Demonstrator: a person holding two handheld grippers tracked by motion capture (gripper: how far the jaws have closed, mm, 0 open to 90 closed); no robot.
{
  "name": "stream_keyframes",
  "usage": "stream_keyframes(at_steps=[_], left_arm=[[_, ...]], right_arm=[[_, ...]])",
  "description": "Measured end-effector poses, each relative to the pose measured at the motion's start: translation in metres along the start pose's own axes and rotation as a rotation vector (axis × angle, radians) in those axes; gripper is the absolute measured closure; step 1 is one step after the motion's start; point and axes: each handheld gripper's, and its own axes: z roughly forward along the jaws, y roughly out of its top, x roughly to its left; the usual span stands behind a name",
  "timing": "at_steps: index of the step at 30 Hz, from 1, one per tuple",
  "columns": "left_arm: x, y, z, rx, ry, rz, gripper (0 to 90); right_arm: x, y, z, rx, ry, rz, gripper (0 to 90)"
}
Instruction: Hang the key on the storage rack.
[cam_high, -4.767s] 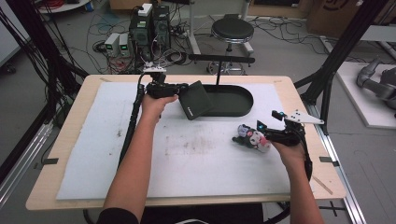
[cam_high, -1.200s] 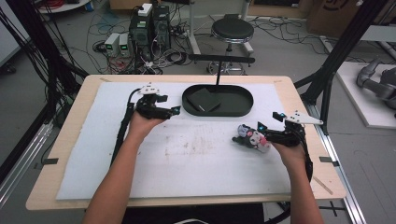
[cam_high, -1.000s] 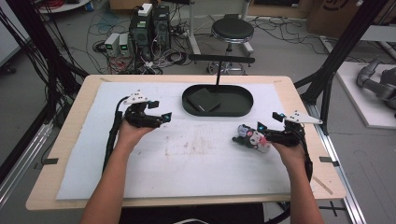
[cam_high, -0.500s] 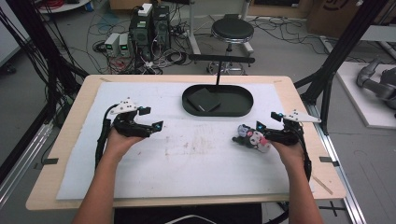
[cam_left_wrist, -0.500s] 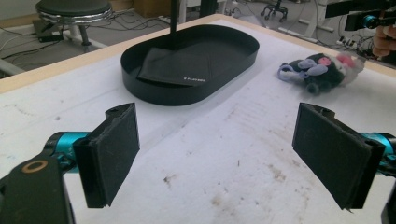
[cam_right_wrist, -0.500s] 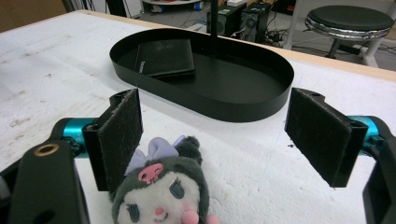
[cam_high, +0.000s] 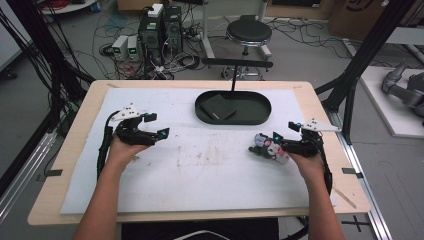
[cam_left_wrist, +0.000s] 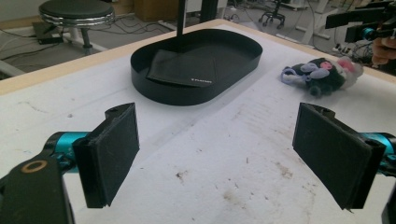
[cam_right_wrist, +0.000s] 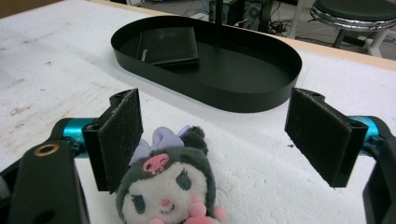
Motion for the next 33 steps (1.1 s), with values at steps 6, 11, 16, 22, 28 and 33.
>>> stream_keyframes(at_steps=[6,11,16,22,28,33], left_arm=[[-0.001,0.001,-0.003,0.002,0.012,0.005,14.6],[-0.005,0.002,-0.01,-0.008,0.013,-0.002,14.7],[-0.017,0.0,-0.02,-0.019,0.02,0.003,14.7],[-0.02,-0.014,-0.03,-0.006,0.048,-0.02,14.7],[-0.017,-0.019,-0.032,-0.02,0.044,-0.03,14.7],[-0.015,-0.017,-0.028,-0.026,0.048,-0.024,14.7]], right_arm=[[0.0,0.0,-0.001,0.004,0.007,0.002,19.5],[0.003,0.002,0.0,-0.006,0.005,-0.027,19.4],[0.006,0.006,0.0,-0.007,0.028,-0.033,18.8],[0.016,0.005,0.005,0.035,0.051,-0.079,18.8],[0.025,0.007,0.002,0.027,0.076,-0.102,18.9],[0.023,0.006,0.004,0.059,0.083,-0.092,18.9]])
